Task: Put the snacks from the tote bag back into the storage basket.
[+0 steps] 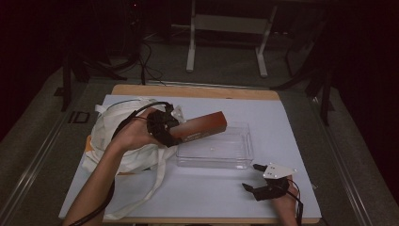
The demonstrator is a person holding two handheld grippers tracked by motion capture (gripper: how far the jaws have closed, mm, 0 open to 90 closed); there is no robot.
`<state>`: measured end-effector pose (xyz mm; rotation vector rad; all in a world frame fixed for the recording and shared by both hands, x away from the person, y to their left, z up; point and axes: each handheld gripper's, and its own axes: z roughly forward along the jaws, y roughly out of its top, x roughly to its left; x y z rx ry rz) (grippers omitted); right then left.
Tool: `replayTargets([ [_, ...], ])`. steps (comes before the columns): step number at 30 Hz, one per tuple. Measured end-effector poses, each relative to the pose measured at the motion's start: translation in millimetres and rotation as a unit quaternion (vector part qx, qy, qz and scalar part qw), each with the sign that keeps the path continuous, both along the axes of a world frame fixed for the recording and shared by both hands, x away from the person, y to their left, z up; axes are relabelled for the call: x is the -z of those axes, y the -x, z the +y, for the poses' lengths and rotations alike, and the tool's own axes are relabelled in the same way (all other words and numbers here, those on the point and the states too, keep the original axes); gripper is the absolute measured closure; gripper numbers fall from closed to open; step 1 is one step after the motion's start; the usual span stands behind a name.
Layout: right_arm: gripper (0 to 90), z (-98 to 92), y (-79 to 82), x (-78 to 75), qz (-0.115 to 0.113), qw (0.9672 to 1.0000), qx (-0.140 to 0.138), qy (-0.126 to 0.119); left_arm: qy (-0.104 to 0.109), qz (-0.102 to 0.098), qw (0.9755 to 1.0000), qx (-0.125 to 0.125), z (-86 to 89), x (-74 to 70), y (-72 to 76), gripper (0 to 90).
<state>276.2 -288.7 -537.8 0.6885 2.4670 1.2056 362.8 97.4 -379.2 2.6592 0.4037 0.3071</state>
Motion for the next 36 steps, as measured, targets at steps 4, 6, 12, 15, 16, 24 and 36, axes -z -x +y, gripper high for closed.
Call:
replayTargets([
  [4,14.8,-0.1,-0.1,0.0,0.0,1.0,0.0,0.0,0.0,0.003,1.0,0.004,-3.1,2.6,0.1,43.3],
  [6,14.9,0.0,0.0,0.0,-0.001,1.0,0.0,0.001,-0.001,0.005,1.0,0.008,-4.8,4.1,0.2,43.3],
  [12,14.8,-0.1,-0.2,0.0,0.0,1.0,-0.001,0.0,-0.007,0.009,0.9998,0.017,-9.3,7.9,-0.3,43.3],
  [15,14.9,-0.1,-0.2,0.0,0.0,1.0,-0.001,0.0,-0.01,0.011,0.9996,0.023,-10.9,9.2,-1.1,43.3],
  [16,14.8,-0.1,-0.2,0.0,0.0,1.0,-0.001,0.0,-0.009,0.013,0.9996,0.025,-11.5,10.0,-1.0,43.3],
  [24,14.8,0.0,-0.3,0.0,0.001,1.0,-0.001,0.001,-0.014,0.008,0.9989,0.044,-15.0,15.3,-0.4,43.3],
  [36,14.8,-0.2,-0.1,0.0,0.001,1.0,0.0,0.0,-0.026,0.007,0.9967,0.076,-19.7,21.8,1.0,43.2],
])
